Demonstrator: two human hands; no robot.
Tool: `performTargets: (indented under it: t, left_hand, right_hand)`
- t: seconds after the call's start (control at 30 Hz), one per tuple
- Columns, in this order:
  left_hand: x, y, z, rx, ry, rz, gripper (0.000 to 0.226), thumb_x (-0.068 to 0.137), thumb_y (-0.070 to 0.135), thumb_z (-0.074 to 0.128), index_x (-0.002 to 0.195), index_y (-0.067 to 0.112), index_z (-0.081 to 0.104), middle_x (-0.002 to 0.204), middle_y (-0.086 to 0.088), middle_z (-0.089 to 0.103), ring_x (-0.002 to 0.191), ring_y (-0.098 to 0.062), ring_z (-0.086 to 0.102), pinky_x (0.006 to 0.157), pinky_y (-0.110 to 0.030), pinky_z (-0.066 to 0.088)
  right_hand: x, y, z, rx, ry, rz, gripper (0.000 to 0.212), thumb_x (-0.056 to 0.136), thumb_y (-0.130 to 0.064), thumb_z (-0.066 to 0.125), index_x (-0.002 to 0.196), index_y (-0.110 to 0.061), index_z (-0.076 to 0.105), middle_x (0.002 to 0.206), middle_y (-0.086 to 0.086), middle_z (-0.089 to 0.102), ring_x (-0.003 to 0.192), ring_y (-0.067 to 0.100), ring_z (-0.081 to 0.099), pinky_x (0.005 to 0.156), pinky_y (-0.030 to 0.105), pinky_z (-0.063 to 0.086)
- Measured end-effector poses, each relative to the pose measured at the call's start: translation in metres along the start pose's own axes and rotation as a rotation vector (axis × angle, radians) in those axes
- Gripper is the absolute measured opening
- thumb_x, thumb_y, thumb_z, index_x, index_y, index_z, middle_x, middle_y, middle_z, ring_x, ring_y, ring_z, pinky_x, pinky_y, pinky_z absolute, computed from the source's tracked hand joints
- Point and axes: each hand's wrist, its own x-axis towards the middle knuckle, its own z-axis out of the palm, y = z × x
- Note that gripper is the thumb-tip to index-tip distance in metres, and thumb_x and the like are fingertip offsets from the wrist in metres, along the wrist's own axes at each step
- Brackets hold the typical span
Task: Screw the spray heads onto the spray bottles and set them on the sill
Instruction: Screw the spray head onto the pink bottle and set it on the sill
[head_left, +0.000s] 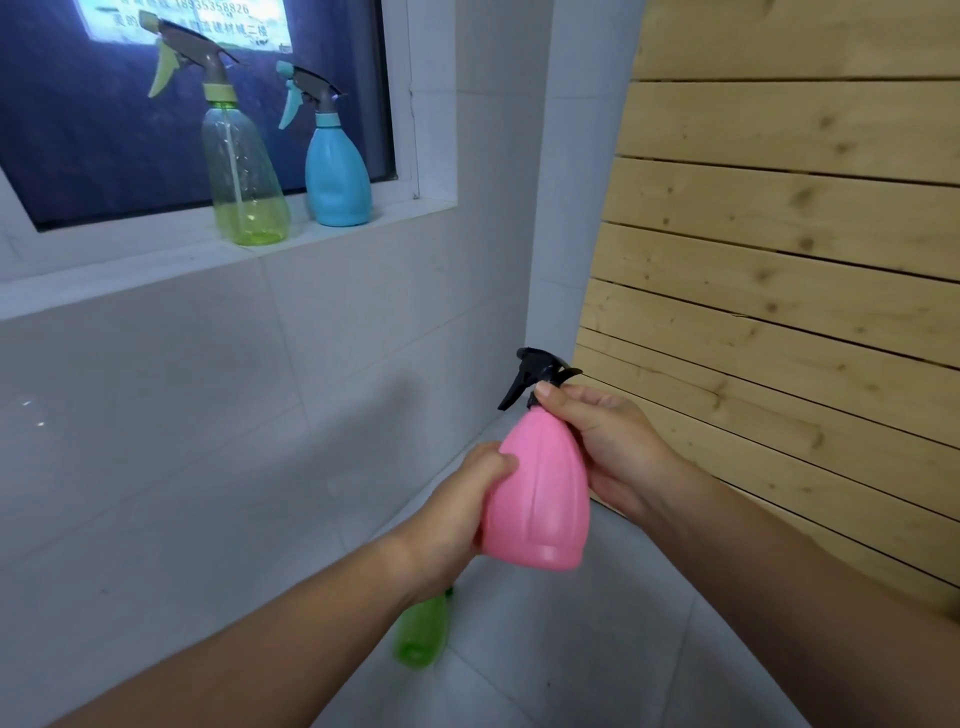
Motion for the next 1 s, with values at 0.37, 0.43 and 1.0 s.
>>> performTargets:
  t: [0.37,0.43,1.0]
  left_hand:
    - [-0.003,0.006,0.001,0.032,0.012,-0.046,0.075,0.071,0.064,0.063,0.132,0.020,0.054,0.128,-0.017,0.068,0.114,-0.035,0.069,0.085,-0.047,0.059]
    - [-0.003,0.009,-0.003,0.038,0.008,-0.070,0.067,0.074,0.053,0.062,0.130,0.017,0.054,0.128,-0.021,0.067,0.113,-0.036,0.069,0.088,-0.050,0.057]
    - [-0.003,0.014,-0.011,0.122,0.070,0.059,0.079,0.065,0.067,0.075,0.127,0.021,0.061,0.119,-0.010,0.075,0.103,-0.029,0.075,0.093,-0.052,0.060]
  right_hand:
    - [0.002,0.006,-0.002,0.011,-0.108,0.011,0.024,0.088,-0.021,0.070,0.066,-0.016,0.079,0.098,0.017,0.076,0.096,0.031,0.068,0.094,0.049,0.055]
    - [0.003,0.007,-0.002,0.001,-0.105,0.007,0.025,0.089,-0.022,0.068,0.067,-0.016,0.079,0.098,0.016,0.077,0.096,0.029,0.070,0.092,0.047,0.057]
    - [0.000,0.008,0.000,0.025,-0.082,-0.025,0.018,0.089,-0.023,0.067,0.078,-0.011,0.074,0.101,0.014,0.076,0.089,0.028,0.069,0.090,0.046,0.053]
